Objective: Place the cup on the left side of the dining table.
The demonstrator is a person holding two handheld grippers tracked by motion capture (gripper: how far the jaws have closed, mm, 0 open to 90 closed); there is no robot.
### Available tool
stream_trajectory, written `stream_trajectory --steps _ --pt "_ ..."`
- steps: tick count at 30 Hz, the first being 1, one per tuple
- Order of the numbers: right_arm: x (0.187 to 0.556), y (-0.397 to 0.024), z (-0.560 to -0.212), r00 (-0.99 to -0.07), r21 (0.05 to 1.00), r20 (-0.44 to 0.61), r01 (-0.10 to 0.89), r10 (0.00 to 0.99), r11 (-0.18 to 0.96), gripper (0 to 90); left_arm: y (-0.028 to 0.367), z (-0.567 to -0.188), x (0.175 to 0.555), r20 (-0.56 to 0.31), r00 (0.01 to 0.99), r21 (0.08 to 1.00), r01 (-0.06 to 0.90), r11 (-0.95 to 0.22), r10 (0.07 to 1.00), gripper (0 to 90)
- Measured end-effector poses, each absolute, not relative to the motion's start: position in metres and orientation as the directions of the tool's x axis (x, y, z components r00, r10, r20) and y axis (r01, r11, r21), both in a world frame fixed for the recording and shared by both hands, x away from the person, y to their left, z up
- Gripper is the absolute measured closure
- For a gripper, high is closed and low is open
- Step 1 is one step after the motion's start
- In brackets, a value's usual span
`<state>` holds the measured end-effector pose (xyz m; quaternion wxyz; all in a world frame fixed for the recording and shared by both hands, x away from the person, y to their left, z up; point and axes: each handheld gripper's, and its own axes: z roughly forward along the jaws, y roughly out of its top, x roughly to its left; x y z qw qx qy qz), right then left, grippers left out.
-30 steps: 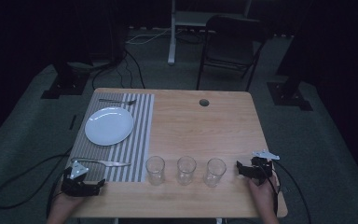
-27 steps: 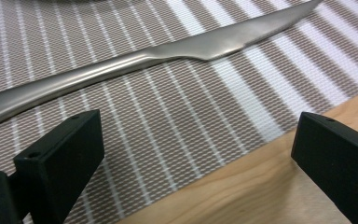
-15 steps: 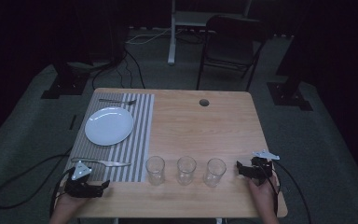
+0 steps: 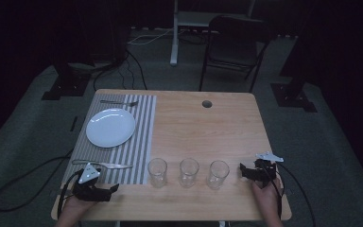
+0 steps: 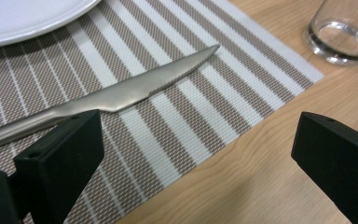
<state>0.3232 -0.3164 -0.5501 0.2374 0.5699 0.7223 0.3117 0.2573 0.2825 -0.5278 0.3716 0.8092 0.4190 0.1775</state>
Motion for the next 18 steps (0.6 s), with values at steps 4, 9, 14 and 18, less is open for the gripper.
stream_trajectory --steps 4,9,14,18 --pt "0.323 -0.316 -0.550 -0.238 0.721 0.013 0.675 0.971 0.156 12.2 0.277 -0.529 0.258 -0.027 0.604 0.746 0.543 -0.386 0.797 2.9" --pt "0.323 -0.316 -0.550 -0.238 0.721 0.013 0.675 0.971 0.156 12.2 0.267 -0.528 0.259 -0.036 0.629 0.748 0.532 -0.397 0.776 2.9" --pt "0.323 -0.316 -0.550 -0.238 0.721 0.013 0.675 0.971 0.156 12.2 0.256 -0.529 0.260 -0.029 0.653 0.743 0.521 -0.421 0.757 3.0" --pt "0.323 -0.316 -0.550 -0.238 0.721 0.013 0.675 0.971 0.156 12.2 0.250 -0.528 0.261 -0.033 0.663 0.748 0.513 -0.422 0.748 3.0"
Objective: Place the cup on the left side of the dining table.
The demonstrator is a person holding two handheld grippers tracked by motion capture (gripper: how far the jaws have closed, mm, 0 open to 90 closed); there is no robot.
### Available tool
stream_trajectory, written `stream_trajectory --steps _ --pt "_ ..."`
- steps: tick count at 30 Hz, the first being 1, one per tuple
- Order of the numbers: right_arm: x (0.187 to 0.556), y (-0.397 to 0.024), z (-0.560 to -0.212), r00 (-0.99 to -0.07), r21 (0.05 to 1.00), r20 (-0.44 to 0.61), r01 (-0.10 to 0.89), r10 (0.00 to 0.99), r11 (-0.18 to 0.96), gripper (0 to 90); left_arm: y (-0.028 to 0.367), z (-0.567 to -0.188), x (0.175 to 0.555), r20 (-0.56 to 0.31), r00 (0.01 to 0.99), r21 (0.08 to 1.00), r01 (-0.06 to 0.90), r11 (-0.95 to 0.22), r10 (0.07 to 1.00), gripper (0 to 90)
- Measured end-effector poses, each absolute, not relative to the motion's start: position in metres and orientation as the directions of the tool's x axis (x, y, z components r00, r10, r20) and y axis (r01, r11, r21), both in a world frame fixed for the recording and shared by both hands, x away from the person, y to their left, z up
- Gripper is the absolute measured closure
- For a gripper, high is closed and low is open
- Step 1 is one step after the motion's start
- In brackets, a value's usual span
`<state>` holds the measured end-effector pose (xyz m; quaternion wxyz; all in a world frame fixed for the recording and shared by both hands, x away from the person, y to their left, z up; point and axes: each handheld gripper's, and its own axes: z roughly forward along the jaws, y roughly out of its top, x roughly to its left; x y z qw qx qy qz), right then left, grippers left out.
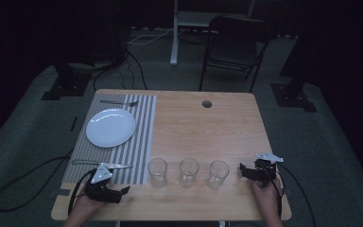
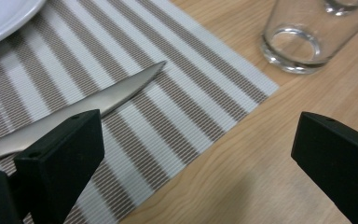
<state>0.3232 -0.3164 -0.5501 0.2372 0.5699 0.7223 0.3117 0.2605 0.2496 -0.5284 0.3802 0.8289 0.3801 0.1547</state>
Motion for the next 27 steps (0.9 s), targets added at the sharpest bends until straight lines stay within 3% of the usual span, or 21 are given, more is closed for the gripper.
stream_trajectory --steps 27 --pt "0.323 -0.316 -0.550 -0.238 0.721 0.013 0.675 0.971 0.156 12.2 0.177 -0.520 0.263 -0.038 0.798 0.764 0.412 -0.497 0.602 3.0"
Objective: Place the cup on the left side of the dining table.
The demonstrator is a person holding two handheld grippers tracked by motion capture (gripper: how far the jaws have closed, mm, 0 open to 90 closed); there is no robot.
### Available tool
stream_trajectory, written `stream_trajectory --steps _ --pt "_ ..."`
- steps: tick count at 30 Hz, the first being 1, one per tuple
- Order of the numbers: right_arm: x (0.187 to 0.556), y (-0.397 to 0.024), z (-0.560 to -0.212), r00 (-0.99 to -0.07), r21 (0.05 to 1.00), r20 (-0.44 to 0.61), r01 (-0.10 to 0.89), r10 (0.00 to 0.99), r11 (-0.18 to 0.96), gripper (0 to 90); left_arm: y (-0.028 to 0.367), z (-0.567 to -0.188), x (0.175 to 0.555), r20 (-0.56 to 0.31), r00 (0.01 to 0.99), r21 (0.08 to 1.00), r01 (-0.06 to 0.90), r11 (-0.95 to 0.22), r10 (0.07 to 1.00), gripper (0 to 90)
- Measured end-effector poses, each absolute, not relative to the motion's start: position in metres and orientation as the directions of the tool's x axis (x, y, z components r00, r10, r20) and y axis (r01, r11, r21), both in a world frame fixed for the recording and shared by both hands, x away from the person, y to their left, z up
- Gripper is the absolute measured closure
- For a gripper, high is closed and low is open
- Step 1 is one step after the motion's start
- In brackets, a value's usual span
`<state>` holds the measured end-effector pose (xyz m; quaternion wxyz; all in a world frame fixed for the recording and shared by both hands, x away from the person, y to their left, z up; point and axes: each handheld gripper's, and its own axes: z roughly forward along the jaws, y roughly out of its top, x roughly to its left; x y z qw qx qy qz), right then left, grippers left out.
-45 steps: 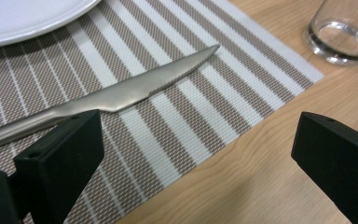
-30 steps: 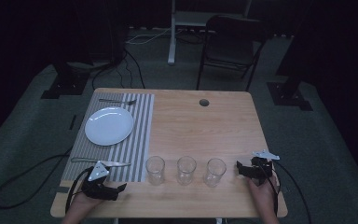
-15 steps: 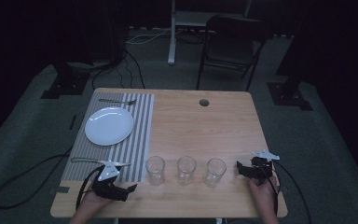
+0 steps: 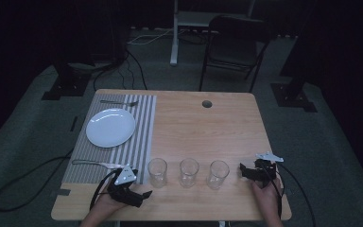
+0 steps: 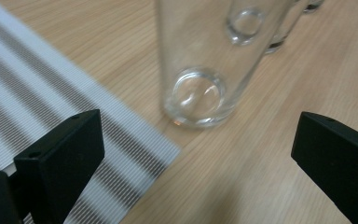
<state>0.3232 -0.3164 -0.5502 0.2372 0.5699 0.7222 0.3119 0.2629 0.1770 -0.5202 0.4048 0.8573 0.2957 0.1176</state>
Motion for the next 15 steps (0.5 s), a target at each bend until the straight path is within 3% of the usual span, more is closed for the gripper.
stream_trajectory --steps 15 --pt "0.323 -0.317 -0.550 -0.238 0.721 0.013 0.675 0.971 0.156 12.2 0.152 -0.519 0.273 -0.041 0.799 0.794 0.391 -0.465 0.600 4.9"
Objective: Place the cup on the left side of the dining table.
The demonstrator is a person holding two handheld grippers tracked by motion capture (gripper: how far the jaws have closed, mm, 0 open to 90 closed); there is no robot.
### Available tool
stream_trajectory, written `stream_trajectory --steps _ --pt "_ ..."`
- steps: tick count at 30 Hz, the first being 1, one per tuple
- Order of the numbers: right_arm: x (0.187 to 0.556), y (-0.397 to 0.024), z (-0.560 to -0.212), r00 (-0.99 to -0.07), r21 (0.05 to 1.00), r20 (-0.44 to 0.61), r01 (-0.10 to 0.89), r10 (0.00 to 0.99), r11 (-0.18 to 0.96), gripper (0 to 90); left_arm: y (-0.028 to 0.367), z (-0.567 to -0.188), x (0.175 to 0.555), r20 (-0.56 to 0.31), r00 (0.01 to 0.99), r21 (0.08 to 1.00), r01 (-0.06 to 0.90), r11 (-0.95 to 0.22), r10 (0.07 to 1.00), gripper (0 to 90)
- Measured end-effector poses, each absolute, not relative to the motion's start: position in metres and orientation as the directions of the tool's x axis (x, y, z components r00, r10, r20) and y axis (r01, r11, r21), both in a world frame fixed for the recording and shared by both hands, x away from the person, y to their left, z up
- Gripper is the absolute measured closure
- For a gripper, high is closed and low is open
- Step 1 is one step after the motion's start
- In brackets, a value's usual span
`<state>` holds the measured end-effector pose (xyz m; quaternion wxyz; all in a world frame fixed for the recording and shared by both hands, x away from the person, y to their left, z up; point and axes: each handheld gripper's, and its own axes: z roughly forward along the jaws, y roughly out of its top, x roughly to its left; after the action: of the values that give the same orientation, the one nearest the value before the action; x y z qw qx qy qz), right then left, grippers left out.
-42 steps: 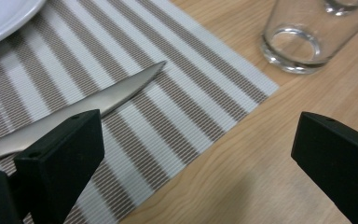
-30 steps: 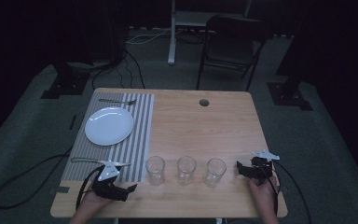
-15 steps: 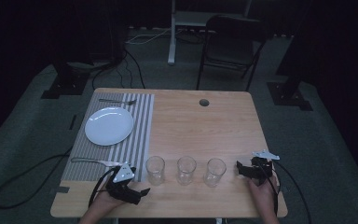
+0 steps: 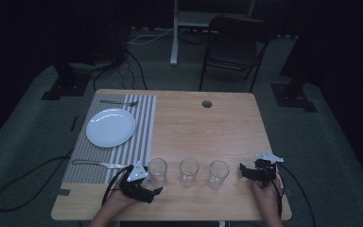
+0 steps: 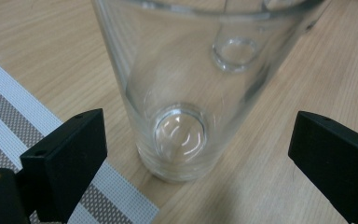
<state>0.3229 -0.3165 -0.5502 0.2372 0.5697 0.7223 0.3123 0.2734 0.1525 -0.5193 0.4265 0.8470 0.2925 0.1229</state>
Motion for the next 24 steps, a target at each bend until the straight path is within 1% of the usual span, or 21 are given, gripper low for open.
stream_trajectory --steps 3,4,9,10,11,13,14,15,24 --pt "0.323 -0.316 -0.550 -0.238 0.721 0.013 0.675 0.971 0.156 12.2 0.153 -0.517 0.274 -0.041 0.797 0.806 0.383 -0.451 0.602 6.7" --pt "0.323 -0.316 -0.550 -0.238 0.721 0.013 0.675 0.971 0.156 12.2 0.152 -0.515 0.275 -0.051 0.797 0.808 0.387 -0.445 0.602 6.8" --pt "0.323 -0.316 -0.550 -0.238 0.721 0.013 0.675 0.971 0.156 12.2 0.143 -0.515 0.279 -0.041 0.797 0.809 0.381 -0.448 0.603 6.8" --pt "0.323 -0.316 -0.550 -0.238 0.721 0.013 0.675 0.971 0.156 12.2 0.143 -0.515 0.279 -0.041 0.797 0.809 0.381 -0.448 0.603 7.9" --pt "0.323 -0.316 -0.550 -0.238 0.721 0.013 0.675 0.971 0.156 12.2 0.141 -0.515 0.279 -0.036 0.799 0.818 0.368 -0.442 0.600 11.4" --pt "0.323 -0.317 -0.550 -0.238 0.721 0.013 0.675 0.971 0.156 12.2 0.140 -0.514 0.280 -0.036 0.799 0.822 0.365 -0.437 0.600 11.5" --pt "0.323 -0.317 -0.550 -0.238 0.721 0.013 0.675 0.971 0.156 12.2 0.139 -0.512 0.280 -0.035 0.794 0.834 0.357 -0.420 0.606 11.6" --pt "0.323 -0.317 -0.550 -0.238 0.721 0.013 0.675 0.971 0.156 12.2 0.138 -0.511 0.281 -0.043 0.794 0.843 0.354 -0.404 0.606 13.8" --pt "0.322 -0.317 -0.550 -0.240 0.721 0.014 0.675 0.971 0.157 12.2 0.140 -0.506 0.281 -0.033 0.774 0.889 0.312 -0.336 0.632 16.5"
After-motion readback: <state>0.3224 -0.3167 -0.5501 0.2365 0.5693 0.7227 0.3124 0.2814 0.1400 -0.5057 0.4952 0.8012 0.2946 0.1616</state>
